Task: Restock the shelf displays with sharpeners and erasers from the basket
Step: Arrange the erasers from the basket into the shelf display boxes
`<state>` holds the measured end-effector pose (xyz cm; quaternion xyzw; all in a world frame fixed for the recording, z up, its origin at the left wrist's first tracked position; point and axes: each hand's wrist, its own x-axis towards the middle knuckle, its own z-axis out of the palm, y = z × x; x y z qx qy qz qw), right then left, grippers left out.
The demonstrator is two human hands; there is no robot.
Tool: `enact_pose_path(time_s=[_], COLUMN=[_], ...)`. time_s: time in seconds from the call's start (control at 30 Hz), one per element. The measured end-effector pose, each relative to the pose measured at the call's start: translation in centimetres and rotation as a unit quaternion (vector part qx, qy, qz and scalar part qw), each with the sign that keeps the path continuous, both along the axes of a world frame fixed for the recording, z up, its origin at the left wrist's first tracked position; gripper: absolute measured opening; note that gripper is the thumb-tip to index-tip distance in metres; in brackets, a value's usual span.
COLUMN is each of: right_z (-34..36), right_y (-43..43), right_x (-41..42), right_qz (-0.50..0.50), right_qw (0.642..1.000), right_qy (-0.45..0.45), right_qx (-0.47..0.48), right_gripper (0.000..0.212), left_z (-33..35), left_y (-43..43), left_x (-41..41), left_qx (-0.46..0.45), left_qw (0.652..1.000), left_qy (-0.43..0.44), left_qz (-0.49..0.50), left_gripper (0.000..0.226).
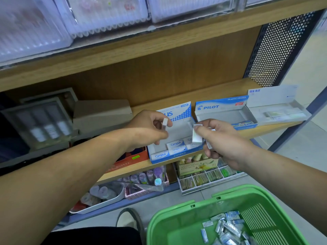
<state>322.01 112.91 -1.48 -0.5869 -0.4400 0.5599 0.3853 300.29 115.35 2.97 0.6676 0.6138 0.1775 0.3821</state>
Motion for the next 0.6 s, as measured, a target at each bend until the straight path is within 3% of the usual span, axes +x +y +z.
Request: enact_pose_path(time_s=[0.17,0.3,0.4,0.6], right_z=[-0.5,-0.5,-0.8,-1.4], right_y=[0.0,-0.2,-0.1,0.3], right_x=[0.1,0.2,0.3,0.2], right_qz=[0.007,0.018,0.003,-0.021], right_qw=[1.0,1.0,1.0,0.999], right_qy=[-0.006,0.004,0.005,-0.02], right_qx=[-0.014,-0.022,-0.021,-0.031], right_gripper=[0.015,0.02,0.033,0.039], left_z=[0.3,0.1,-0.3,-0.7], left_y=[0.8,1.3,1.9,2.7], left_x=[-1.4,-1.7,-2.1,-1.1], left_qx=[-0.043,-0.032,-0.02,-0.054], left_qw=[0.998,0.999,0.999,0.971], left_qy=[0.011,0.007,0.029,0.196], left_qz=[-0.052,-0.005,-0.01,-0.128], left_gripper=[0.024,0.034,0.026,0.027])
